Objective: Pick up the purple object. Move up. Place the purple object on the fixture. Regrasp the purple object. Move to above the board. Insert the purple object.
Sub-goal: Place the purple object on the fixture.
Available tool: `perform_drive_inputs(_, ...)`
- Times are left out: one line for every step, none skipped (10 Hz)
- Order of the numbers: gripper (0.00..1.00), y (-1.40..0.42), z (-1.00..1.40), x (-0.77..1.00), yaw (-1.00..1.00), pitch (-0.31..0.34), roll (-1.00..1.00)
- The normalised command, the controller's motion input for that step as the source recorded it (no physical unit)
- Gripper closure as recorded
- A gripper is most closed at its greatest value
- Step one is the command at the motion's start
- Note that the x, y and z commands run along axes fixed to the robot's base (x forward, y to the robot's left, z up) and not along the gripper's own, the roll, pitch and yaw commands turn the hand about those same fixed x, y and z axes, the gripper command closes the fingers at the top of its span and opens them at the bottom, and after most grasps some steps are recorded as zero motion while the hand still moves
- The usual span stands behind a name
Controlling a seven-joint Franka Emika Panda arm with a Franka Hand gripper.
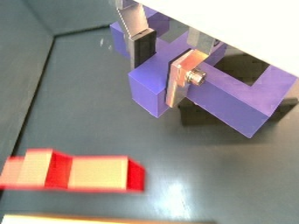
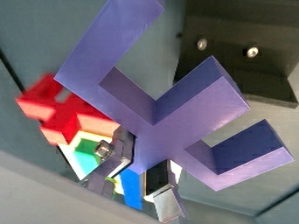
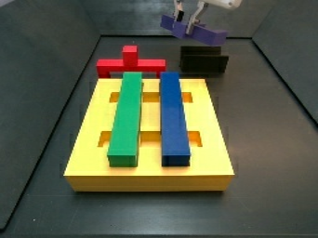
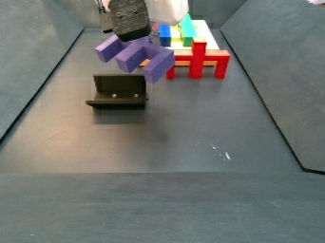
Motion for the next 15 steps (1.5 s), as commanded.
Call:
perform_drive_inputs(1.0, -0.14, 0.1, 0.52, 0.46, 0.369, -0.24)
perform_drive_inputs(1.0, 0.0, 0.08, 0.53, 0.34, 0.226, -0.42)
perform_drive_inputs(1.0, 0.18, 0.04, 0.5, 0.23, 0.114, -0.67)
perform_drive_inputs(1.0, 0.26, 0.06, 0.39, 0.2, 0.031, -0.87)
perform_drive_inputs(1.0, 0.25, 0.06, 0.33, 0.23, 0.0, -0.93)
perform_drive_inputs(1.0, 0.22, 0.06, 0.3, 0.26, 0.0, -0.92)
perform_drive_inputs(1.0, 0.17, 0.15, 0.3, 0.3, 0.031, -0.85)
perform_drive_inputs(1.0, 0.02, 0.21, 0.28, 0.4, 0.086, -0.72)
perform_drive_inputs(1.0, 0.0, 0.24, 0.25, 0.45, 0.14, -0.65)
perform_drive_inputs(1.0, 0.0, 0.25, 0.3, 0.39, 0.214, -0.69)
perform_drive_inputs(1.0, 0.0, 0.27, 0.27, 0.41, 0.211, -0.67)
perform_drive_inputs(1.0, 0.0, 0.27, 0.23, 0.45, 0.203, -0.65)
perform_drive_inputs(1.0, 0.0, 0.23, 0.15, 0.52, 0.231, -0.67)
perform_drive_inputs(1.0, 0.0, 0.21, 0.18, 0.49, 0.249, -0.68)
perform_drive_inputs(1.0, 0.03, 0.0, 0.13, 0.51, 0.203, -0.63)
